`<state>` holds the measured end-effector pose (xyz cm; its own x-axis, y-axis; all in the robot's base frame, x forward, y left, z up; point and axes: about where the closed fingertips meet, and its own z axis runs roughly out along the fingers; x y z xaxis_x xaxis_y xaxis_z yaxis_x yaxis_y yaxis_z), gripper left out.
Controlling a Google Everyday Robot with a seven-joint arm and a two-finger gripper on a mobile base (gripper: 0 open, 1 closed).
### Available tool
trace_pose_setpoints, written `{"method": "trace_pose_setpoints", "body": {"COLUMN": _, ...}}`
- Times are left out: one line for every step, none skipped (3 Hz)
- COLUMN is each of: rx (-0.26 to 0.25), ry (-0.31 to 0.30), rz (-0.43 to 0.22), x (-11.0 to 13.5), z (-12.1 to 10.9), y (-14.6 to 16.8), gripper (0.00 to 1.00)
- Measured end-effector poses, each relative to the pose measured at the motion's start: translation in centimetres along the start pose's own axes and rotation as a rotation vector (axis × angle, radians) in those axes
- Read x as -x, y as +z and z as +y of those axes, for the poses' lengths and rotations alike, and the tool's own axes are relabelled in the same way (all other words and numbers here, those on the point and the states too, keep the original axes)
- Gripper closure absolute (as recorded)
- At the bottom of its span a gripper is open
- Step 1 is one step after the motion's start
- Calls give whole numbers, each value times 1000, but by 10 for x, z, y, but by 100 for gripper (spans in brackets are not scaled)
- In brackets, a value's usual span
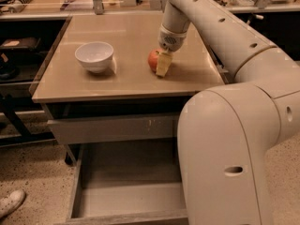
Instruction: Place apple into middle drawer
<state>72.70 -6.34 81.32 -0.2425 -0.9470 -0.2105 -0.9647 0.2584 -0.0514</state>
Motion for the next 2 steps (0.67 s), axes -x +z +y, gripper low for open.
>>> {"method": "trace_pose_setpoints", "body": {"rx": -16, "ry": 1, "rz": -6, "x": 2, "z": -2, "y": 0, "gripper": 100}}
{"method": "trace_pose_setpoints", "body": {"rx": -99, "ry": 84, "rz": -52, "x": -15, "z": 6, "y": -32, "gripper": 100}}
